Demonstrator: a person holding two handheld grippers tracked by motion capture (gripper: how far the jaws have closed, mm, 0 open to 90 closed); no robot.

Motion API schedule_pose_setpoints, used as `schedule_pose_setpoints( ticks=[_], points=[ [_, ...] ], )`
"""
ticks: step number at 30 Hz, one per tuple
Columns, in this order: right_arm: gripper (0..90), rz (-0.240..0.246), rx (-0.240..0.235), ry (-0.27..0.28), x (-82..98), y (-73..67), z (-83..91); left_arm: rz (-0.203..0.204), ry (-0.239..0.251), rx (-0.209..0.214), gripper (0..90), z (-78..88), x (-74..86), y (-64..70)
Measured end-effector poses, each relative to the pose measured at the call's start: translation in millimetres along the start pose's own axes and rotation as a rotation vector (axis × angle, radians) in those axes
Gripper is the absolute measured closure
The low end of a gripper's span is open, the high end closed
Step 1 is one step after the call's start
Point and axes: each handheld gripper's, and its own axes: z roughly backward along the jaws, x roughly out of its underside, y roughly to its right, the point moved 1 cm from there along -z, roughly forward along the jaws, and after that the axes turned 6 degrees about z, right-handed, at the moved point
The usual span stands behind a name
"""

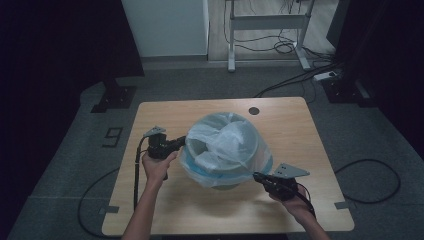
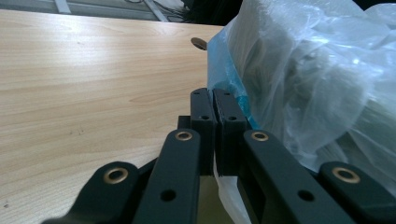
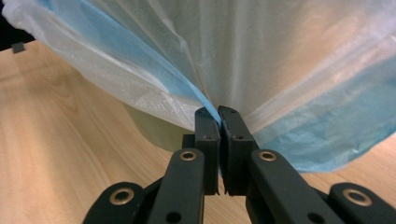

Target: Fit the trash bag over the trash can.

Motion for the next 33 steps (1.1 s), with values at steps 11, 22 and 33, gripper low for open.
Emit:
schedule_pose_setpoints(
  ticks=[11,22,33],
  points=[
    [45.0,-0.011,0.061,0.139,-3.6,-2.9,26.5,-0.002,-0.001,0.009,87.6,-2.4,2.1,0.8],
    [25.9,0.000,0.003,0.205,-47.1,-12.9,22.3,0.002,0.012,0.018,87.2,-1.2,2.4,2.0],
    [89.2,-0.005,0.162,0.125,-44.8,-1.4,4.8,0.000,0.012,-0.002,89.7,-2.6,4.0,1.3]
  ],
)
